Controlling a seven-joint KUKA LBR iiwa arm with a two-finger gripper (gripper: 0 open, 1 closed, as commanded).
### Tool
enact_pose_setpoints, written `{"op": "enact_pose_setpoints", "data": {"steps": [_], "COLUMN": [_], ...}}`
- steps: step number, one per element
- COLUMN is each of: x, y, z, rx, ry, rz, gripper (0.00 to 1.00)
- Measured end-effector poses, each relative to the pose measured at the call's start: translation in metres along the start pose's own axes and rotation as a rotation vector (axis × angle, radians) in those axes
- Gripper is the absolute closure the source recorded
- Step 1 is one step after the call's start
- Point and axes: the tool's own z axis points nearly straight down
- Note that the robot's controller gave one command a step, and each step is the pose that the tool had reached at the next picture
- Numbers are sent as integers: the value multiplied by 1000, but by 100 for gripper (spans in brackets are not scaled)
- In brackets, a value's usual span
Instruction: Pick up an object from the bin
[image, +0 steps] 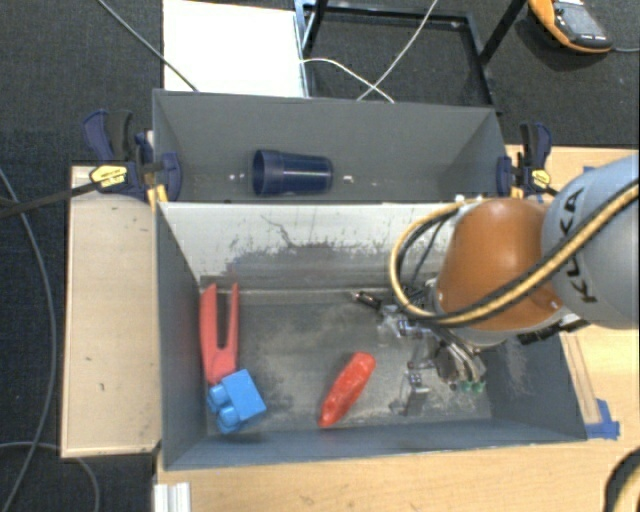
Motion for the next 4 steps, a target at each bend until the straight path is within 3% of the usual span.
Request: {"op": "enact_pose_setpoints", "data": {"steps": [2, 3, 4], "x": [-14, -19, -24], "y": [14, 28, 23], "z": [18, 33, 44], "rx": [4, 0, 1], "ry": [-10, -5, -9], "rz": [33, 11, -14], "gripper": [0, 0, 0]}}
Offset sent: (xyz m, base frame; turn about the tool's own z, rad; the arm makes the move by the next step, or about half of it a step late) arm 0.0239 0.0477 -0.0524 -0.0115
